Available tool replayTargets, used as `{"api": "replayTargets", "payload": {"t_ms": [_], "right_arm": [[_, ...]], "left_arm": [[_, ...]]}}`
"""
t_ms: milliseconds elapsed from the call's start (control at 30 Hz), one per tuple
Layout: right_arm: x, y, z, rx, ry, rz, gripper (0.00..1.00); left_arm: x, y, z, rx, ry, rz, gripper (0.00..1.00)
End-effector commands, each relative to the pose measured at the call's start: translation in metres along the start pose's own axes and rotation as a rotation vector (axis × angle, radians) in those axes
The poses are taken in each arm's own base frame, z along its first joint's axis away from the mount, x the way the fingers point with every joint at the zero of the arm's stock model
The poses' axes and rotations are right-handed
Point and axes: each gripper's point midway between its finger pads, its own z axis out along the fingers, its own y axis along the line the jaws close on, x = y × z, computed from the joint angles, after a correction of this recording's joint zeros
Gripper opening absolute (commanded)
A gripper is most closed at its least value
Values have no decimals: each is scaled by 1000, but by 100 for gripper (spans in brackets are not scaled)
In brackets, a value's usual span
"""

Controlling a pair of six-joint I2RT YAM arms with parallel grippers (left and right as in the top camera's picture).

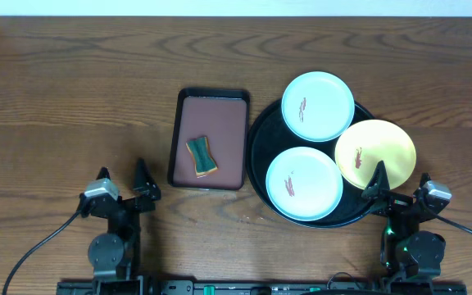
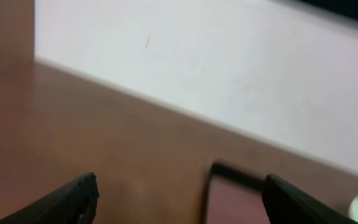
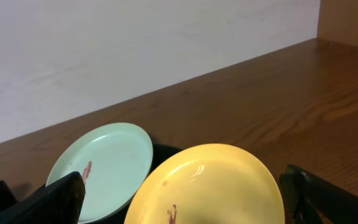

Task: Clean dirty plates on tray and stack at the side

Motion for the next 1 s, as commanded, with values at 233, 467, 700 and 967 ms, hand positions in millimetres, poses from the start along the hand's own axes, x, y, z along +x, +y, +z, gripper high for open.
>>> {"api": "replayTargets", "payload": {"t_ms": [233, 467, 700, 967], "right_arm": [[-4, 1, 0, -3, -18, 29, 99], [-7, 25, -1, -141, -10, 166, 99], [12, 30, -2, -166, 87, 289, 99], [-51, 89, -22, -452, 34, 189, 99]], "left_arm": [[-55, -33, -2, 145, -130, -140, 85], [-53, -80, 19, 301, 162, -134, 85], [-70, -133, 59, 466, 484, -164, 85], [-53, -139, 77, 473, 612, -227, 85]]}}
